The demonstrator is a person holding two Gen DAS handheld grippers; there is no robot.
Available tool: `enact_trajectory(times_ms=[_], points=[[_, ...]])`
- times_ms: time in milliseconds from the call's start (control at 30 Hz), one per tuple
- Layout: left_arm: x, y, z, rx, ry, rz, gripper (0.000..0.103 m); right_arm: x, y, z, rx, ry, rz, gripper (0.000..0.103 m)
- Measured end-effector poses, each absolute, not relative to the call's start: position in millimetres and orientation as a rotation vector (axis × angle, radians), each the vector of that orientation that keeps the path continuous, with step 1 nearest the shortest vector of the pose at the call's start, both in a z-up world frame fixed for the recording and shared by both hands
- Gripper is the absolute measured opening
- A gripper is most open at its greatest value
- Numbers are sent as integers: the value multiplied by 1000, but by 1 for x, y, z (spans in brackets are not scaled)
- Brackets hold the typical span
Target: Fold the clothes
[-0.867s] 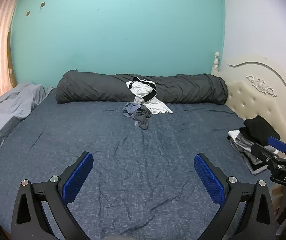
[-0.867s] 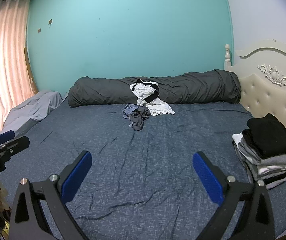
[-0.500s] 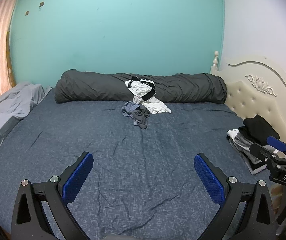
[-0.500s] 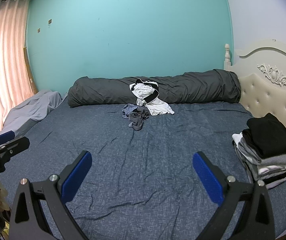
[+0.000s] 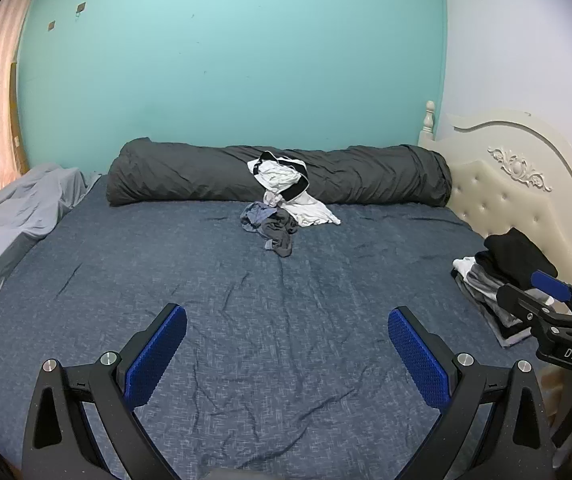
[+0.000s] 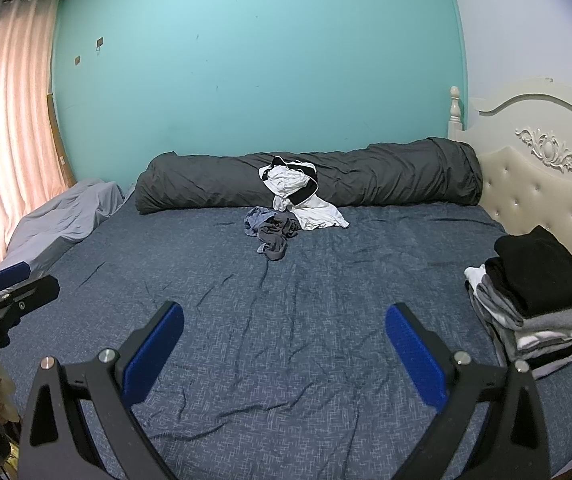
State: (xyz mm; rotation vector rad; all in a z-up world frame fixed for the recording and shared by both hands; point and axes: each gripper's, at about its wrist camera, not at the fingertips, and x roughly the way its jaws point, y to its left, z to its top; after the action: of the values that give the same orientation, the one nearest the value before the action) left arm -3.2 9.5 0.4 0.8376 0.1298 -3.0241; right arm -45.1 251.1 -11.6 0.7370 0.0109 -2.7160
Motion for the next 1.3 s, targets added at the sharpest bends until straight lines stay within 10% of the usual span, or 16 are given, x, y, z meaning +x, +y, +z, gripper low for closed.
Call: enact_trajectory(times_ms=[1300], points=[[-14,15,2,851,126,-3031,103,-52,254,-9,739,-1,-2713,101]])
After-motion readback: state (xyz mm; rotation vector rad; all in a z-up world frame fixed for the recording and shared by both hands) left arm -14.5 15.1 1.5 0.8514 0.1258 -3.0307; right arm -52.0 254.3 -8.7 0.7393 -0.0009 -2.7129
